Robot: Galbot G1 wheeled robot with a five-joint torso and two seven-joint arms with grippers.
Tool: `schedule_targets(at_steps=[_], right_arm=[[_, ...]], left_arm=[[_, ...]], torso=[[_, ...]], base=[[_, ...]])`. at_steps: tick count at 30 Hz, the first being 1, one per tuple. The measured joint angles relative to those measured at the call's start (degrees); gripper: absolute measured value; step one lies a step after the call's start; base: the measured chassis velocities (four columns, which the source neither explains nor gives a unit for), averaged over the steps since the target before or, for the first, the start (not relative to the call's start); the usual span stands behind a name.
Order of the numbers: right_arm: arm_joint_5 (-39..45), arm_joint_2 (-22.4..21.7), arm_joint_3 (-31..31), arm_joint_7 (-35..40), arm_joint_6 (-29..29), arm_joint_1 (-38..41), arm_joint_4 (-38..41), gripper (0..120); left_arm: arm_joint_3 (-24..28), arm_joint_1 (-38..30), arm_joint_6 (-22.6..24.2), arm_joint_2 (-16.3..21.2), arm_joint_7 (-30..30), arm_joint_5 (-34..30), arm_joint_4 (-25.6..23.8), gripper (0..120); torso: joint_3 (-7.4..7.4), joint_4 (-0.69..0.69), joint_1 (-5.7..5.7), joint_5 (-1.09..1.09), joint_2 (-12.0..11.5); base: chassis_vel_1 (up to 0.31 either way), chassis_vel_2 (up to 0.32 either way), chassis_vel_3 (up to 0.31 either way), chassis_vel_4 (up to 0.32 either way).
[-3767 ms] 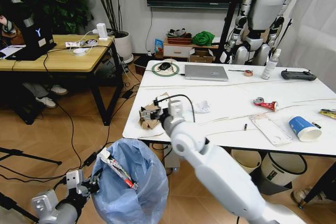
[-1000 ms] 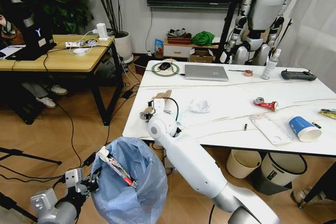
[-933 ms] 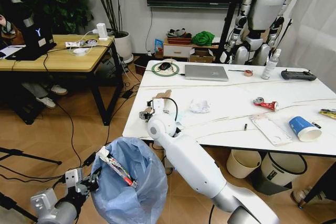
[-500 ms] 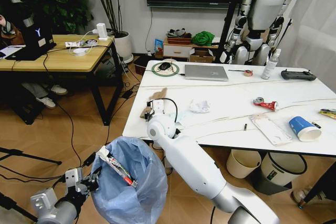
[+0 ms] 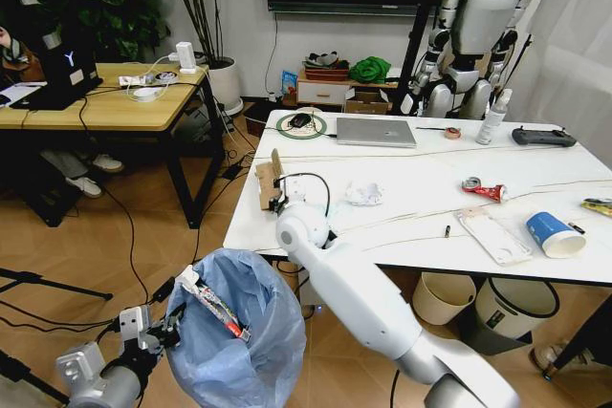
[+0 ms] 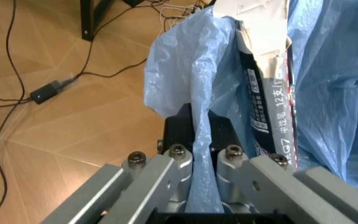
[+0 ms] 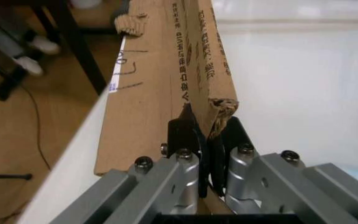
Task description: Pick up the trash bin and place the trash from the table into it.
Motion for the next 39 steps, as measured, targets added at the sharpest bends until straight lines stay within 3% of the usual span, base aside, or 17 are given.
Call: schedule_targets(at_steps=[3, 6, 7, 12, 18, 29, 39], right_arm=[[3.4, -2.2, -0.1, -0.1, 0.7, 0.2, 4.6, 0], [10.6, -8.2, 0.1, -3.5, 4.3, -1.3, 17.3, 0], [10.6, -8.2, 0.1, -3.5, 4.3, -1.3, 17.3, 0], [16.8, -16.9, 0.4, -10.1, 9.5, -9.7, 33.4, 0], [15.6, -24.7, -1.1, -15.6, 13.8, -18.9, 40.5, 0], [14.0, -30.1, -5.3, -17.1, 15.8, -25.1, 44.8, 0], [11.4, -27.4, -9.7, -18.3, 16.1, -25.2, 42.1, 0]], left_arm=[[0.0, -0.1, 0.0, 0.0, 0.0, 0.0, 0.0, 0], [0.0, 0.0, 0.0, -0.1, 0.0, -0.1, -0.2, 0], [0.0, 0.0, 0.0, -0.1, 0.0, -0.1, -0.2, 0], [-0.5, 0.4, 0.0, 0.1, -0.1, -0.7, -0.6, 0], [-0.6, 0.4, 0.1, 0.1, -0.3, -0.9, -0.7, 0], [-2.7, 0.5, 0.1, -0.3, -0.6, -1.9, -1.4, 0], [-2.5, 0.4, 0.2, -0.6, -0.6, -1.9, -1.4, 0]], torso=[[0.00, 0.00, 0.00, 0.00, 0.0], [-0.01, 0.00, 0.00, 0.00, 0.0], [-0.01, 0.00, 0.00, 0.00, 0.0], [-0.02, 0.00, -0.01, 0.00, 0.0], [-0.01, -0.03, -0.01, 0.01, 0.0], [-0.01, 0.00, -0.01, -0.01, 0.0], [0.00, 0.01, 0.00, -0.01, 0.0]], base=[[0.000, 0.000, 0.000, 0.000], [0.000, 0.000, 0.000, 0.000], [0.000, 0.000, 0.000, 0.000], [0.000, 0.000, 0.000, 0.000], [0.000, 0.000, 0.000, 0.000], [0.000, 0.000, 0.000, 0.000], [0.000, 0.000, 0.000, 0.000]])
